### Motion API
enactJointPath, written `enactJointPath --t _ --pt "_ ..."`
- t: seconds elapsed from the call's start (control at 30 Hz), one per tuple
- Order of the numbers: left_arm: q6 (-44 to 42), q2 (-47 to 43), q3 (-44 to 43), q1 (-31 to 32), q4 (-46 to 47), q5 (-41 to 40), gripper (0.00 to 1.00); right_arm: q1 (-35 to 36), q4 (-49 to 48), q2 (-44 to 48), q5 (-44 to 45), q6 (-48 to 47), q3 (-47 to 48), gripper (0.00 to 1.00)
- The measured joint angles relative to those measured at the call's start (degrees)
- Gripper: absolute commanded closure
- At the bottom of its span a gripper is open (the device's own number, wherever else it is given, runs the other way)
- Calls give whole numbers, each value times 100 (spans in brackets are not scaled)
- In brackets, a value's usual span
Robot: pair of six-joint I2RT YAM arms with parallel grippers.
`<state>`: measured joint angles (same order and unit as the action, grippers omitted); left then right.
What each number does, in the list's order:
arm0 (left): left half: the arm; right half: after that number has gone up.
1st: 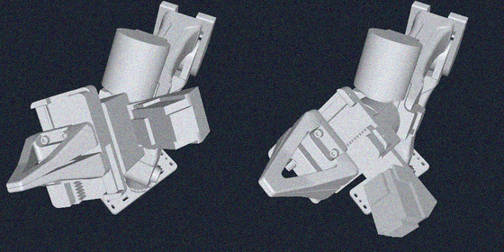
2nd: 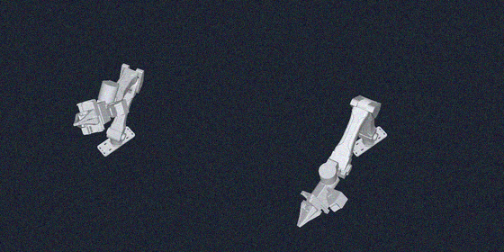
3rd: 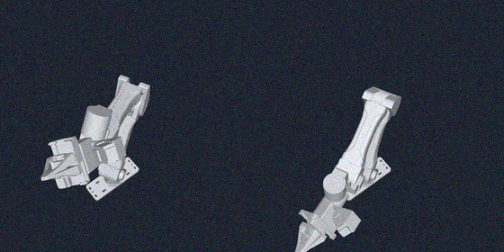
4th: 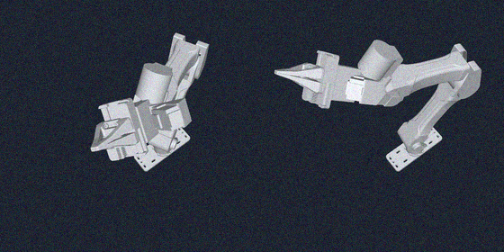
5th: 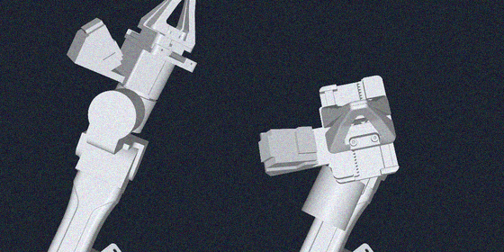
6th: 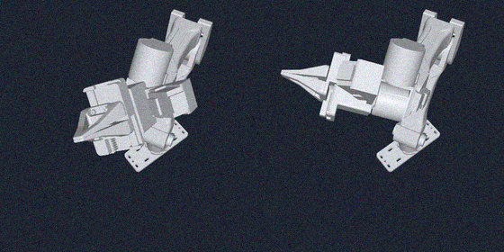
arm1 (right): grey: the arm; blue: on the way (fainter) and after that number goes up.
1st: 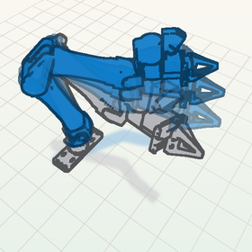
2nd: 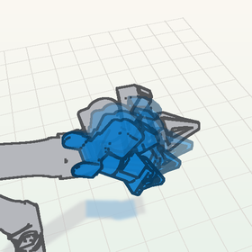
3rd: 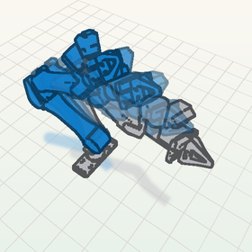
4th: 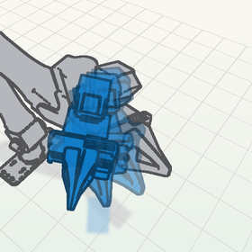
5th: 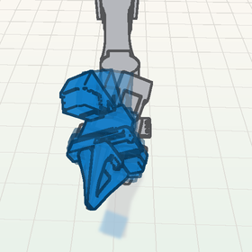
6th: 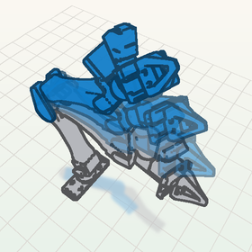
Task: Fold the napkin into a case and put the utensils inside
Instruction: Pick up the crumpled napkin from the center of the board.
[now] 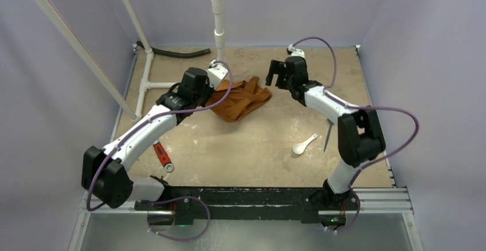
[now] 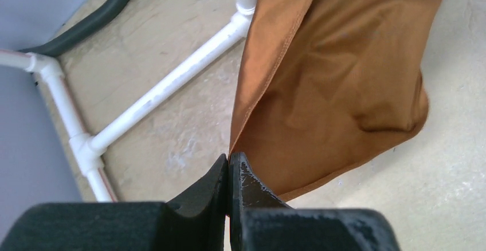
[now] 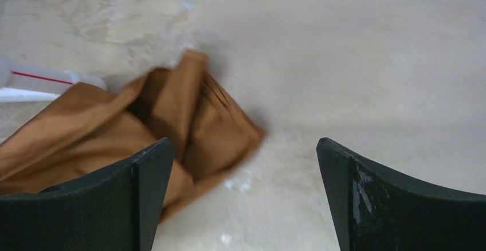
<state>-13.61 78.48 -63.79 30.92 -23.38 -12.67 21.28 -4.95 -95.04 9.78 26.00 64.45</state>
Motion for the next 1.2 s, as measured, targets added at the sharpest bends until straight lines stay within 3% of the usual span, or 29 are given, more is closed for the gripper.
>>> enactJointPath --t 0.37,0.87,0.97,1.1,1.17,1.2 --pt "-398 -1137 706 -157 -160 -249 100 680 -15 -2625 -579 -750 2638 1" --pt "-461 -1180 841 -240 -155 -289 100 1563 -931 -2855 -1611 -2090 2079 4" --pt "-463 -1198 841 -240 -155 -289 100 1572 -988 -2865 -1648 -2068 1989 22" --pt "-470 -1209 841 -243 -155 -286 100 1530 -1174 -2879 -1622 -1934 1950 68" --pt "-505 -1209 841 -243 -153 -284 100 1515 -1311 -2879 -1558 -1840 1875 100" --pt "-507 -1209 841 -243 -151 -284 100 1508 -1362 -2879 -1534 -1825 1827 100"
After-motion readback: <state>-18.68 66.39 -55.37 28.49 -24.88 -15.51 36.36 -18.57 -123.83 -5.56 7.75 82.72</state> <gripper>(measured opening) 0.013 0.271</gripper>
